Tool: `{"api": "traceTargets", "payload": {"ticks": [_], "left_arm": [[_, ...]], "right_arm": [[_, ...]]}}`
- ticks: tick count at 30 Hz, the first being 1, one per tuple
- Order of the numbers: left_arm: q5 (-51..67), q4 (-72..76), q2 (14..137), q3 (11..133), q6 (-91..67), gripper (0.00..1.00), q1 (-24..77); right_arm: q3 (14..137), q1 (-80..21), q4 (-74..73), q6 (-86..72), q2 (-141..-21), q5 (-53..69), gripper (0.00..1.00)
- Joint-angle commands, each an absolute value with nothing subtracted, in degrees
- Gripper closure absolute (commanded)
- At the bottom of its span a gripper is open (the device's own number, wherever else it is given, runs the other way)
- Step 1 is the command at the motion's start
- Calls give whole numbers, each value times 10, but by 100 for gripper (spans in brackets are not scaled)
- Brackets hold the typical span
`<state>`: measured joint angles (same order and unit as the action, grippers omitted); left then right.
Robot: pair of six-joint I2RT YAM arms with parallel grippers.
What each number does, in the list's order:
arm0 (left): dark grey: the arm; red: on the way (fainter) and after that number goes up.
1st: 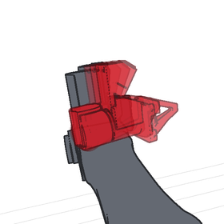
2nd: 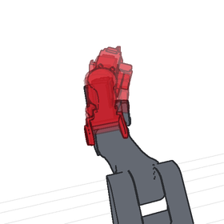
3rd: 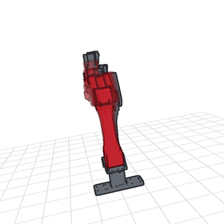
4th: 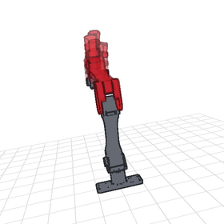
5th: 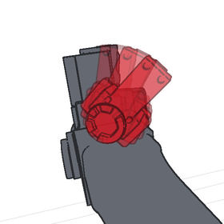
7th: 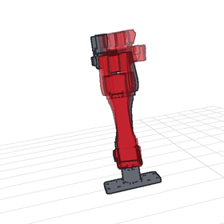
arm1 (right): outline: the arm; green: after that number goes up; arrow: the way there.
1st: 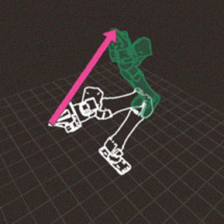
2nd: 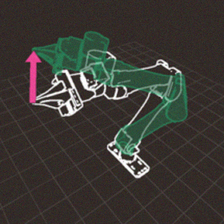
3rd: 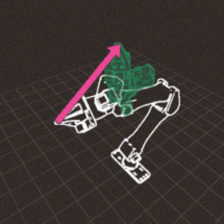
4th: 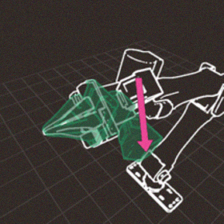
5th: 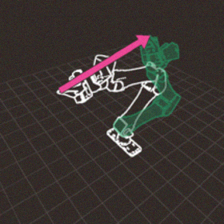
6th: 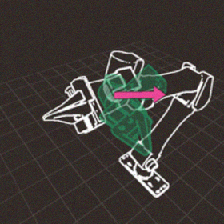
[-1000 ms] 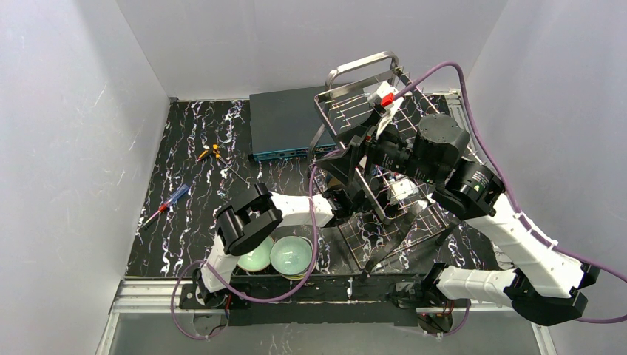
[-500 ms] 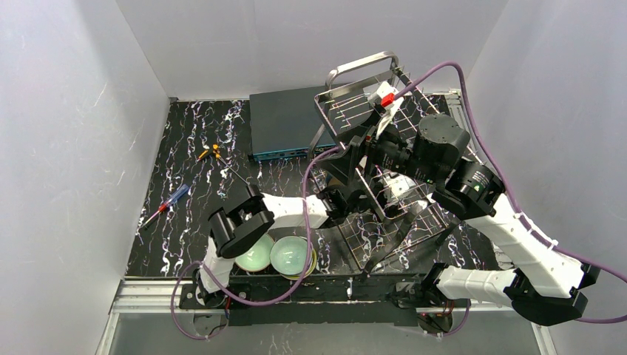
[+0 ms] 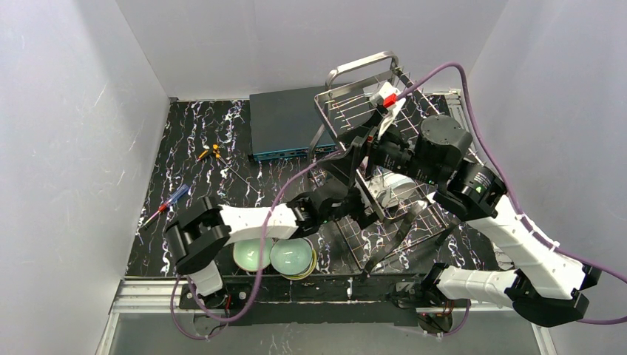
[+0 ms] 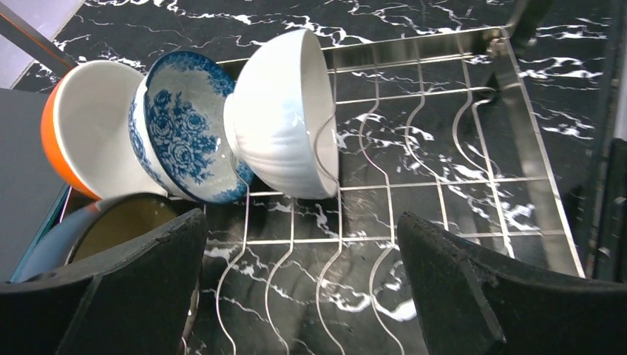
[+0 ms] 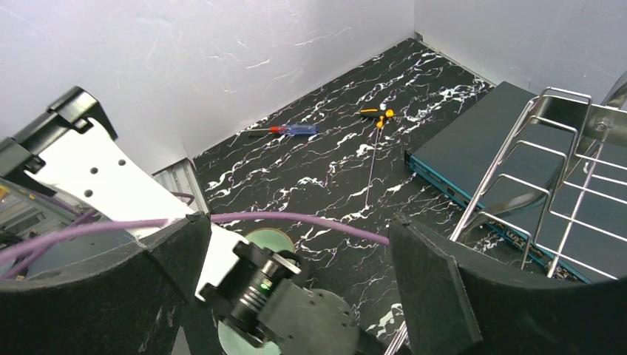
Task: Load the bowls into the dish rack
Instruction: Place the bowl in the dish rack, then adjust the dish rack at the center of the board.
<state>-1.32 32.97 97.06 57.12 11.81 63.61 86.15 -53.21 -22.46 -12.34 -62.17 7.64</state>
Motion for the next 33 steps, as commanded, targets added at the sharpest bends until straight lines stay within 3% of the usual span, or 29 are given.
{"api": "traceTargets", "payload": {"ticks": [1, 9, 18, 25, 33], "left_arm": [[-31, 358, 868, 524, 78, 2, 639], [-90, 316, 717, 402, 5, 2, 639], [-145, 229, 586, 349, -64, 2, 639], [-127, 138, 582, 388, -32, 2, 639], [-152, 247, 606, 296, 53, 2, 639]], "right_arm": [[854, -530, -198, -130, -609, 76, 2], [848, -530, -193, -130, -611, 75, 2], [866, -529, -197, -130, -641, 74, 2], [894, -529, -224, -130, -669, 36, 2], [936, -530, -239, -129, -696, 36, 2]]}}
